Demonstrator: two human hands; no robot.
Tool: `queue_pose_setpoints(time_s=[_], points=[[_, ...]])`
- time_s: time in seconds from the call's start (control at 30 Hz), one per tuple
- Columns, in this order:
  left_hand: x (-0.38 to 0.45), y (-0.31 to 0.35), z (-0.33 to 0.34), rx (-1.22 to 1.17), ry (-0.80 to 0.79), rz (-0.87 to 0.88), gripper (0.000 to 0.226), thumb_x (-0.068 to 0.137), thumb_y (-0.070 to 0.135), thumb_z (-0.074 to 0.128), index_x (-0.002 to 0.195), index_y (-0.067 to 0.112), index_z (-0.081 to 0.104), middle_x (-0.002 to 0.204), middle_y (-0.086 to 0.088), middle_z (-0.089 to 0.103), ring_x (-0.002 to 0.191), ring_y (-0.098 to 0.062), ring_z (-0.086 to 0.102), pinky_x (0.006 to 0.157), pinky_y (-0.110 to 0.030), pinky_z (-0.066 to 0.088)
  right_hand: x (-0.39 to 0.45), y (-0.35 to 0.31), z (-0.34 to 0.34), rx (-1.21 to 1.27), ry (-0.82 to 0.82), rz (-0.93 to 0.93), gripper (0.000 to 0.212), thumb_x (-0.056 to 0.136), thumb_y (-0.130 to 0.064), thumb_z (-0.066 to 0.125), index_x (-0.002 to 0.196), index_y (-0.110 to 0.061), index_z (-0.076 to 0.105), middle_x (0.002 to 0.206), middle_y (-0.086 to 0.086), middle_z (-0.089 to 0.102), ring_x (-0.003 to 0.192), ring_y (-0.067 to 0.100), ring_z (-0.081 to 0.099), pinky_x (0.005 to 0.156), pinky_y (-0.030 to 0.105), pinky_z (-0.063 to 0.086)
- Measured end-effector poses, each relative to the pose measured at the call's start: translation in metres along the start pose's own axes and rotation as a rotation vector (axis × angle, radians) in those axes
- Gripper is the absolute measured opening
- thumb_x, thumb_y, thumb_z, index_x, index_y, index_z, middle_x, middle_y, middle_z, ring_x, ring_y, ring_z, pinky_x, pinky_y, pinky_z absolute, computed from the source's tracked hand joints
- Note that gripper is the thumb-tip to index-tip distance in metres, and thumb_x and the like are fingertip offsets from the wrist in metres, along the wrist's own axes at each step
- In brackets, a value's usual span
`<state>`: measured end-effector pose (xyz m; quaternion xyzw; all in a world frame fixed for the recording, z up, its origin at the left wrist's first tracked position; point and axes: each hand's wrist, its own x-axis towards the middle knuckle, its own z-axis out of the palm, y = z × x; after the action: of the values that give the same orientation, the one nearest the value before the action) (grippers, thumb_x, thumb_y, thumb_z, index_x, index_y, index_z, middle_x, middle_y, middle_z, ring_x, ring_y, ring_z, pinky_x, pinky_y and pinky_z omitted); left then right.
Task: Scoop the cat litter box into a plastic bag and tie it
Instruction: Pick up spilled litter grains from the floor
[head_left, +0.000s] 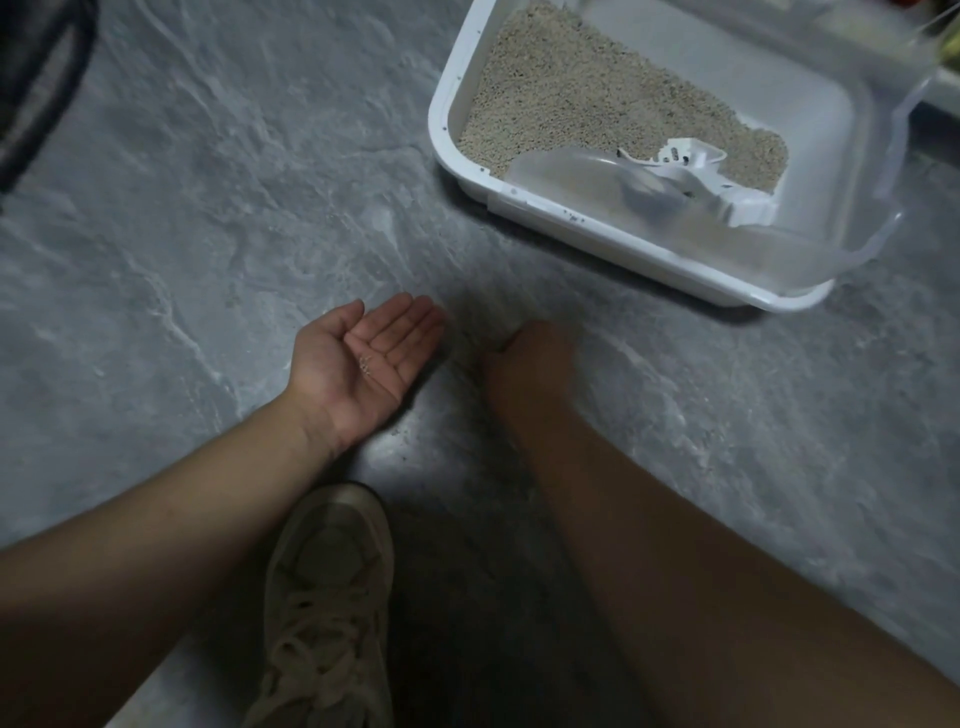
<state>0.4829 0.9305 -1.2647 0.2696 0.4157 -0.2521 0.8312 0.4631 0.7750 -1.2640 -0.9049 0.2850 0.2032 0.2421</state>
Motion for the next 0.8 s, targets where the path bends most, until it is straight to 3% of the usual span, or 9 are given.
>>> queue_pose_setpoints(time_s=[0.13, 0.43, 0.53, 0.6, 0.63, 0.7, 0.77, 0.8], points=[[-0.002, 0.001, 0.001, -0.011, -0.009, -0.005, 0.044, 0.104, 0.026, 0.037, 0.113, -0.006, 0.067, 0.115, -0.024, 0.072, 0.104, -0.041, 0.072, 0.085, -0.05, 0.06, 0.0, -0.003, -0.007, -0.168, -0.041, -0.161, 0.033, 0.103, -0.014, 0.043, 0.13, -0.001, 0.057, 0.134, 0.02, 0.057, 0.128, 0.036, 0.052, 0.104, 0.039, 0.041], [-0.003, 0.005, 0.0, -0.034, -0.054, -0.022, 0.045, 0.104, 0.026, 0.037, 0.115, -0.006, 0.066, 0.117, -0.025, 0.071, 0.105, -0.041, 0.071, 0.092, -0.048, 0.059, 0.006, -0.013, -0.001, -0.3, -0.057, -0.371, 0.031, 0.102, -0.029, 0.05, 0.115, -0.009, 0.071, 0.114, 0.017, 0.07, 0.109, 0.036, 0.065, 0.091, 0.038, 0.05], [-0.006, 0.008, -0.004, -0.036, -0.061, -0.021, 0.046, 0.104, 0.027, 0.037, 0.114, -0.006, 0.067, 0.117, -0.025, 0.071, 0.106, -0.041, 0.071, 0.094, -0.047, 0.058, -0.01, -0.017, -0.004, -0.108, -0.004, -0.418, 0.028, 0.097, -0.024, 0.059, 0.084, -0.006, 0.074, 0.083, 0.018, 0.071, 0.08, 0.035, 0.067, 0.074, 0.036, 0.046], [-0.01, 0.012, -0.009, -0.038, -0.055, -0.007, 0.047, 0.104, 0.028, 0.037, 0.111, -0.006, 0.068, 0.116, -0.025, 0.072, 0.104, -0.039, 0.072, 0.096, -0.046, 0.056, -0.035, -0.032, -0.008, 0.064, 0.0, -0.448, 0.031, 0.093, -0.02, 0.063, 0.062, -0.016, 0.06, 0.057, 0.002, 0.056, 0.054, 0.016, 0.053, 0.057, 0.025, 0.031], [-0.014, 0.014, -0.012, -0.034, -0.053, -0.004, 0.048, 0.103, 0.029, 0.037, 0.11, -0.006, 0.069, 0.116, -0.025, 0.072, 0.104, -0.037, 0.073, 0.101, -0.044, 0.054, -0.047, -0.042, -0.008, 0.105, -0.029, -0.491, 0.03, 0.094, -0.02, 0.063, 0.064, -0.018, 0.056, 0.058, -0.002, 0.053, 0.053, 0.012, 0.047, 0.056, 0.022, 0.029], [-0.023, 0.019, -0.018, -0.046, -0.058, -0.015, 0.049, 0.103, 0.03, 0.037, 0.107, -0.004, 0.071, 0.117, -0.023, 0.072, 0.105, -0.034, 0.072, 0.107, -0.042, 0.049, -0.066, -0.058, 0.0, 0.104, -0.103, -0.595, 0.02, 0.098, -0.022, 0.057, 0.085, -0.01, 0.066, 0.082, 0.004, 0.065, 0.07, 0.016, 0.054, 0.063, 0.021, 0.03], [-0.033, 0.024, -0.026, -0.075, -0.068, -0.02, 0.047, 0.102, 0.031, 0.038, 0.104, -0.003, 0.072, 0.116, -0.022, 0.073, 0.106, -0.034, 0.072, 0.1, -0.045, 0.051, -0.078, -0.069, 0.01, 0.027, -0.124, -0.706, 0.025, 0.101, -0.023, 0.053, 0.101, -0.006, 0.07, 0.103, 0.014, 0.069, 0.092, 0.025, 0.063, 0.077, 0.029, 0.041], [-0.038, 0.027, -0.03, -0.096, -0.074, -0.013, 0.047, 0.102, 0.031, 0.039, 0.102, -0.003, 0.073, 0.115, -0.022, 0.073, 0.104, -0.034, 0.073, 0.097, -0.046, 0.051, -0.081, -0.073, 0.015, 0.009, -0.115, -0.778, 0.024, 0.1, -0.021, 0.054, 0.102, -0.005, 0.072, 0.103, 0.017, 0.07, 0.096, 0.03, 0.065, 0.08, 0.032, 0.045]])
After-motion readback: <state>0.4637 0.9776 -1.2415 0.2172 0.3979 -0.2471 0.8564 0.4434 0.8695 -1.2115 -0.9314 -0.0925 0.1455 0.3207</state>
